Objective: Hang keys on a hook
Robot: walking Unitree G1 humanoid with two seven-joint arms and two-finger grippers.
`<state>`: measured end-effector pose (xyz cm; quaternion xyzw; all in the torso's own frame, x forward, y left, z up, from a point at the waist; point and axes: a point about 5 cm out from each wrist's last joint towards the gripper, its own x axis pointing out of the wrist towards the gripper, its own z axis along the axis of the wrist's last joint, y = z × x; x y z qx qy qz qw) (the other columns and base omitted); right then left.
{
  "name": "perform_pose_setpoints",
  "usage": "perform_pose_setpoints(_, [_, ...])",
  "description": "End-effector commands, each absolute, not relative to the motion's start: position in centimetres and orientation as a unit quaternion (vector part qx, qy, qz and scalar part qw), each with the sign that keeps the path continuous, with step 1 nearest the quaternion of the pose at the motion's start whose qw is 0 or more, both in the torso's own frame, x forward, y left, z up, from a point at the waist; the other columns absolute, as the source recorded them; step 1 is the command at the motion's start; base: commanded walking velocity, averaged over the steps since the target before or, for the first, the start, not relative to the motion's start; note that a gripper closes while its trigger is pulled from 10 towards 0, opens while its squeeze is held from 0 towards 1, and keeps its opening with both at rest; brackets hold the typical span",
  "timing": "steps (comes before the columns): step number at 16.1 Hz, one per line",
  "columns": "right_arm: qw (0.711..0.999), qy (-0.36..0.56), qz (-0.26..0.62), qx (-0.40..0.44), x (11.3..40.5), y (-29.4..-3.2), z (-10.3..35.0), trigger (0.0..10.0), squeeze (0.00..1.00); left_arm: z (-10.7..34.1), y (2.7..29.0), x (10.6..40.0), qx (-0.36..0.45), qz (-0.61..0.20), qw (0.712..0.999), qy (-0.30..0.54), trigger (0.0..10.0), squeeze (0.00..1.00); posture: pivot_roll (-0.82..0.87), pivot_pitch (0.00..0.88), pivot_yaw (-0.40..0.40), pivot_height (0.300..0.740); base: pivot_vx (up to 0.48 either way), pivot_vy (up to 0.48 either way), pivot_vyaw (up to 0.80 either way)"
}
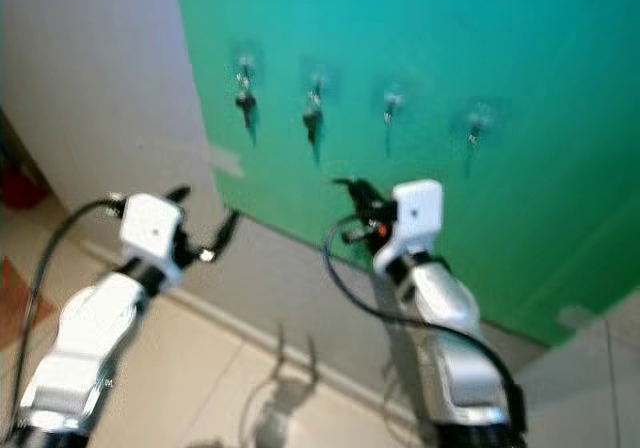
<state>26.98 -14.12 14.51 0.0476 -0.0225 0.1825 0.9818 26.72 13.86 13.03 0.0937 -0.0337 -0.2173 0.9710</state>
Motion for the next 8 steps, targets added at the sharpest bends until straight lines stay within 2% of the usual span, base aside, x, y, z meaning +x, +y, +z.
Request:
perform_pose_setpoints(1, [0.981,-0.040,0.182,0.046,26.9,-14.5,15.4,10.0,0.00,13.4,13.6,26.5,0.093,-0.232,0.967,-0.044,10.0,0.00,-0.09,0.000,-0.034,0.740,0.000,0.000,0.00])
perform_pose_setpoints(5, [0.982,-0.059,0.175,0.048,27.5,-15.3,16.5,10.0,0.00,13.7,13.2,26.1,0.086,-0.269,0.958,-0.043,10.0,0.00,-0.08,0.000,-0.044,0.740,0.000,0.000,0.00])
perform_pose_setpoints(8, [0.972,-0.096,0.204,0.063,27.8,-15.1,18.7,10.0,0.00,14.1,12.3,25.7,0.071,-0.347,0.934,-0.038,10.0,0.00,-0.08,0.000,-0.041,0.740,0.000,0.000,0.00])
